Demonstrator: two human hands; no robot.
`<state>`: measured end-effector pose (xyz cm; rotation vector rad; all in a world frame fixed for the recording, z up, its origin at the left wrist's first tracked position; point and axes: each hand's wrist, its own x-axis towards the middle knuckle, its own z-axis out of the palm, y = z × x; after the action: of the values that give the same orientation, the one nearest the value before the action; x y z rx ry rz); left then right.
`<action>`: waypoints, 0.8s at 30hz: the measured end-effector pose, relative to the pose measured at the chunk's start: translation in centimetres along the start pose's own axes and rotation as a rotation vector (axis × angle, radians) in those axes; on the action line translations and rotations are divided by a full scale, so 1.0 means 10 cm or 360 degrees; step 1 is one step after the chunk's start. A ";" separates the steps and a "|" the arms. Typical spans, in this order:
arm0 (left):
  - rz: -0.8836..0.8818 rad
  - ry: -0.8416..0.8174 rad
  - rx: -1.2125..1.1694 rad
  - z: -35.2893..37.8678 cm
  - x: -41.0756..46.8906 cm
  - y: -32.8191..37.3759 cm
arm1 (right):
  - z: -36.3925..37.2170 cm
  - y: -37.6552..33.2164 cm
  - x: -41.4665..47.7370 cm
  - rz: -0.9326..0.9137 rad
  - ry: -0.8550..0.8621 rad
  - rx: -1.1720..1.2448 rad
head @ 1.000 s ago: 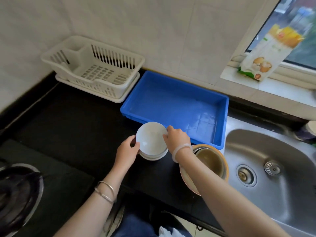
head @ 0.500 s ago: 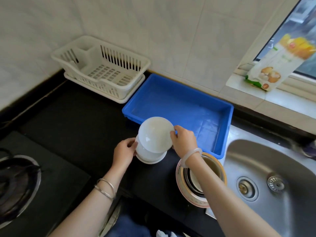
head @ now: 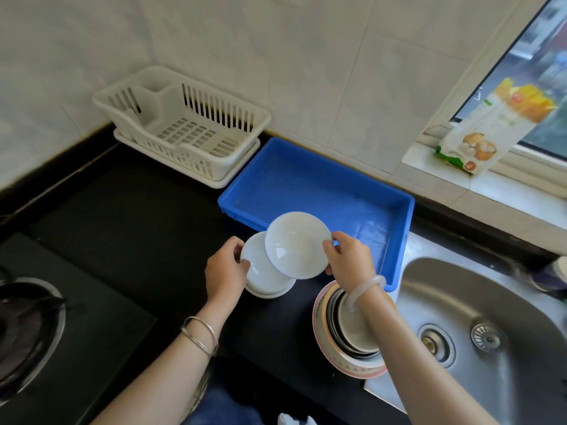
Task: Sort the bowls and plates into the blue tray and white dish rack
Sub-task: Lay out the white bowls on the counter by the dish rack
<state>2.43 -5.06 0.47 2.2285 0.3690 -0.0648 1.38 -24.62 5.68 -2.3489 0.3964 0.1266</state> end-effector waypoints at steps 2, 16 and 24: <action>-0.0021 -0.0028 -0.0095 -0.07 0.04 0.01 | -0.03 -0.07 0.01 -0.0032 0.0021 0.0024; -0.0489 0.0036 -0.1027 -1.29 0.76 -0.21 | 0.14 -1.39 0.56 -0.0317 -0.0388 0.0263; -0.0768 0.0424 -0.1210 -1.81 1.38 -1.03 | 1.31 -2.01 1.24 -0.0134 -0.0699 0.0318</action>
<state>11.24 18.31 1.80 1.3636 0.9047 0.1035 19.90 -4.93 6.96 -2.0628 0.0884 0.5264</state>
